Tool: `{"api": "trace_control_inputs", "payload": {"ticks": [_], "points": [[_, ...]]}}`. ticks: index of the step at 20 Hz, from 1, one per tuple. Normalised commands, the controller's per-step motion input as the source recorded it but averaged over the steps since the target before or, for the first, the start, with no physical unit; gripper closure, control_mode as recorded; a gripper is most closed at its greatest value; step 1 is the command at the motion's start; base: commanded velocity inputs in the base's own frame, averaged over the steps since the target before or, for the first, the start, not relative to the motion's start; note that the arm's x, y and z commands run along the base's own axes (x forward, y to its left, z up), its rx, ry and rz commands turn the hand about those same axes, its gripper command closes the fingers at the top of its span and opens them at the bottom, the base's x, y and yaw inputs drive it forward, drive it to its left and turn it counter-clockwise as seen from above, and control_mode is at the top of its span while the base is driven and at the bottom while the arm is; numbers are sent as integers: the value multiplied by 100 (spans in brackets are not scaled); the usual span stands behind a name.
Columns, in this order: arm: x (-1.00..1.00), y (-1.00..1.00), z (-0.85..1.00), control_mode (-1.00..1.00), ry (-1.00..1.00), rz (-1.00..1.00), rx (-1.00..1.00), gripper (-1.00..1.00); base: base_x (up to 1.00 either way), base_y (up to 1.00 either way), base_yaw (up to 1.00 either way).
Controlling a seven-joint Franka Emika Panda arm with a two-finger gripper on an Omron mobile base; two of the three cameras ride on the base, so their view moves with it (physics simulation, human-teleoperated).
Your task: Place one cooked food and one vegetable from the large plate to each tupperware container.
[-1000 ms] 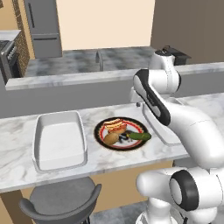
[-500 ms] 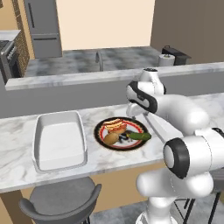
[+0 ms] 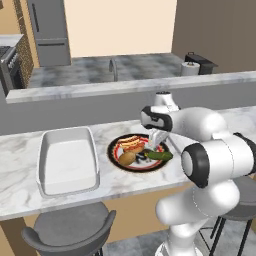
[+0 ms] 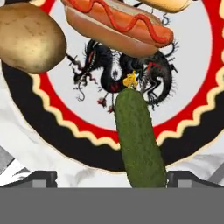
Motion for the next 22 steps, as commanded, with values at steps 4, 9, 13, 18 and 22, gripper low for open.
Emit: {"api": "trace_control_inputs", "payload": {"ticks": [4,9,13,18,22], "points": [[6,0,-68,-100,12,16,-14,-100,0,0,0],[22,-6,-39,-100,4,13,-1,-100,0,0,0],[39,-11,-20,-100,0,17,0,-100,0,0,0],[16,-6,-17,-100,0,8,0,-100,0,0,0],[0,0,-25,-100,5,3,0,-100,0,0,0]]}}
